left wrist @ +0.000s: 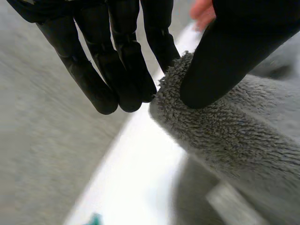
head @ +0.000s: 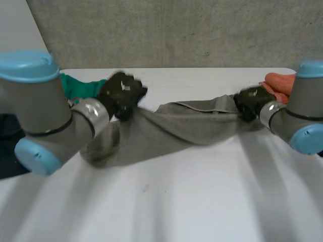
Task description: Fold the laundry.
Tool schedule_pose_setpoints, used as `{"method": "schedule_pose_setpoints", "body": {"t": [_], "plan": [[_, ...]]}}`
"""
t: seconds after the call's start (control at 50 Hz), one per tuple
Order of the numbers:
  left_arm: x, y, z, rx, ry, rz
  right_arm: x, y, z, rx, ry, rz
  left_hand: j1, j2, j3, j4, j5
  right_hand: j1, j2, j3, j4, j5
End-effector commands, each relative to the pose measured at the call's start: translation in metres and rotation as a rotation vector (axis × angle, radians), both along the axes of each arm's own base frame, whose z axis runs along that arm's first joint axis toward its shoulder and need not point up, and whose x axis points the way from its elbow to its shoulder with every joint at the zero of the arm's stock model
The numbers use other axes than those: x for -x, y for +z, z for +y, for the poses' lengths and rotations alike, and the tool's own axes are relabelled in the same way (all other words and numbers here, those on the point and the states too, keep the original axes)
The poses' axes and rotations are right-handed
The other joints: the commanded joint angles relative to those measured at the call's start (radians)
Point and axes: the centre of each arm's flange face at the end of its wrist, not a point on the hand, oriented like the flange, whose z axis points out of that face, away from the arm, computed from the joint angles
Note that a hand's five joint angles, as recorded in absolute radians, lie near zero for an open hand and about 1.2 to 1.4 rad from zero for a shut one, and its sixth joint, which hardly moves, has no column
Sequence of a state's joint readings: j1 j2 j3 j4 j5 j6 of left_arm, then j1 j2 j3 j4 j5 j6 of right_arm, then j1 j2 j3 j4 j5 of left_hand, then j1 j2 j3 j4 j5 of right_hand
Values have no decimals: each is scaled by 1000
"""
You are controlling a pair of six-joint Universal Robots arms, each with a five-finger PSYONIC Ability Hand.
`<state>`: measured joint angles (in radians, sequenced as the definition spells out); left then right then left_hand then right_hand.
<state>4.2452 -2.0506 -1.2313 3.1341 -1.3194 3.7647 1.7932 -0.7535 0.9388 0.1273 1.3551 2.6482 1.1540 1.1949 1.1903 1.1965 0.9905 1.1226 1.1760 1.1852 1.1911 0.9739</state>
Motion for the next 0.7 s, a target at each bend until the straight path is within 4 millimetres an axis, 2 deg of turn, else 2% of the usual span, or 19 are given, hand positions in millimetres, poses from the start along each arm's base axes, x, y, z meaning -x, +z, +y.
{"method": "schedule_pose_setpoints", "body": {"t": [0.02,0.08,0.1,0.12,0.18,0.24,0.3,0.32,0.36,0.38,0.42,0.44,0.46,0.48,0.52,0.54,0.6,0.62,0.7], "plan": [[13,101,-62,476,125,266,-7,115,-39,468,-101,-182,242,201,206,200,231,274,220,211,205,248],[7,149,-68,647,170,398,-2,163,-38,621,-153,-306,242,201,206,200,231,274,220,211,205,248],[4,174,-64,720,167,477,0,191,-32,704,-166,-388,242,201,206,200,231,274,220,211,205,248],[3,181,-62,733,159,506,1,203,-29,740,-170,-422,242,201,206,200,231,274,220,211,205,248],[1,191,-48,687,107,556,4,229,-17,803,-155,-505,242,201,206,200,231,274,220,211,205,248],[-3,174,-43,575,95,546,4,229,-10,772,-135,-493,242,201,206,200,231,274,220,211,205,248],[-6,141,-31,431,99,507,1,208,-3,666,-104,-454,242,201,206,200,231,274,220,211,205,248],[-9,120,-24,366,104,475,3,195,-2,604,-100,-429,242,201,206,200,231,274,220,211,205,248],[-12,98,-17,305,110,441,4,176,-1,527,-100,-402,242,201,206,200,231,274,220,211,205,248],[-14,78,-10,254,115,412,7,155,2,441,-104,-371,242,201,206,200,231,274,220,211,205,248],[-15,54,-3,199,115,381,12,132,5,352,-111,-343,242,201,206,200,231,274,220,211,205,248],[-16,30,4,142,115,349,14,110,12,268,-111,-319,242,201,206,200,231,274,220,211,205,248],[-17,17,8,115,115,334,16,97,15,222,-110,-307,242,201,206,200,231,274,220,211,205,248],[-18,-6,14,64,112,305,18,74,23,147,-106,-286,242,201,206,200,231,274,220,211,205,248],[-19,-32,20,6,114,269,20,51,31,74,-99,-263,242,201,206,200,231,274,220,211,205,248],[-22,-56,24,-46,121,230,21,30,39,15,-85,-236,242,201,206,200,231,274,220,211,205,248],[-25,-86,29,-112,132,175,24,-3,50,-69,-66,-181,242,201,206,200,231,274,220,211,205,248],[-27,-98,32,-149,138,148,26,-19,56,-110,-58,-137,225,184,189,183,214,274,220,211,205,248],[-31,-109,38,-220,144,99,31,-37,63,-147,-42,-58,-62,-103,-98,-104,-73,274,220,211,205,248]]}}
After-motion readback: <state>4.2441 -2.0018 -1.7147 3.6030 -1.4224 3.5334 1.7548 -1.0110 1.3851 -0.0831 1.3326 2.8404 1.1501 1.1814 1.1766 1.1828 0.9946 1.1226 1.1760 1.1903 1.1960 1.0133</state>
